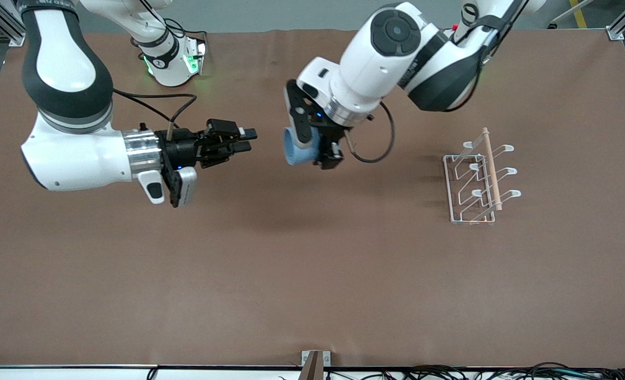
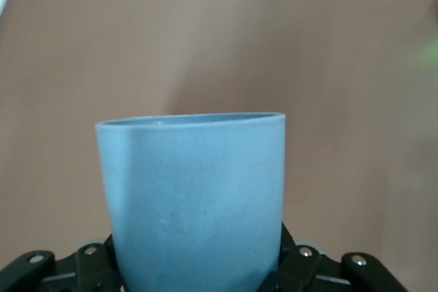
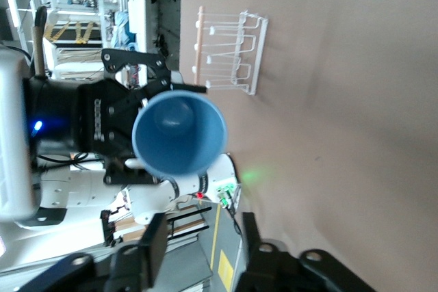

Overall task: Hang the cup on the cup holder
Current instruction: 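Grasp the cup with the left gripper while the right gripper releases, then carry the cup to the holder with the left gripper while the right retracts, then lower the cup onto a holder hook with the left gripper, then open the left gripper and withdraw it from the hanging cup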

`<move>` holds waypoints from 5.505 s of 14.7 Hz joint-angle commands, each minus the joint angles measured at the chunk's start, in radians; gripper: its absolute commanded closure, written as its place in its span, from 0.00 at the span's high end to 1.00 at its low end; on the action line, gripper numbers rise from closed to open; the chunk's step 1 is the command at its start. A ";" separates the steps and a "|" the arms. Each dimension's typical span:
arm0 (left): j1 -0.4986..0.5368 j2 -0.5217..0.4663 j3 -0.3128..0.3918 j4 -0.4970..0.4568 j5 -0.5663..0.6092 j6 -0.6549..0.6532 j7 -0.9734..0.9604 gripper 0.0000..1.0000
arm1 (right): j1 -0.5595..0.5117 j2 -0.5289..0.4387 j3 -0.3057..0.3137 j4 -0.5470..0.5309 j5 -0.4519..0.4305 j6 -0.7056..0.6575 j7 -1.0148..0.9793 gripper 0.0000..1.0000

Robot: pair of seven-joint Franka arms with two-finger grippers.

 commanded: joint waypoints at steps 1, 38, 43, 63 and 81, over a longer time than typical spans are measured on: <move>0.020 -0.036 -0.001 -0.007 0.088 -0.114 0.008 0.32 | -0.020 -0.033 -0.013 -0.013 -0.180 0.024 0.024 1.00; 0.168 0.156 -0.006 -0.360 1.265 -0.611 0.177 0.32 | -0.166 -0.326 -0.159 0.127 -1.014 -0.197 0.250 1.00; 0.172 0.188 -0.004 -0.383 1.265 -0.611 0.137 0.33 | -0.157 -0.351 -0.179 0.059 -1.014 -0.140 0.248 1.00; 0.192 0.130 -0.002 -0.054 0.943 -0.621 -0.108 1.00 | -0.161 -0.343 -0.181 0.061 -1.016 -0.134 0.247 1.00; 0.407 -0.110 -0.012 0.134 0.303 -0.492 -0.802 1.00 | -0.166 -0.343 -0.182 0.061 -1.016 -0.135 0.245 1.00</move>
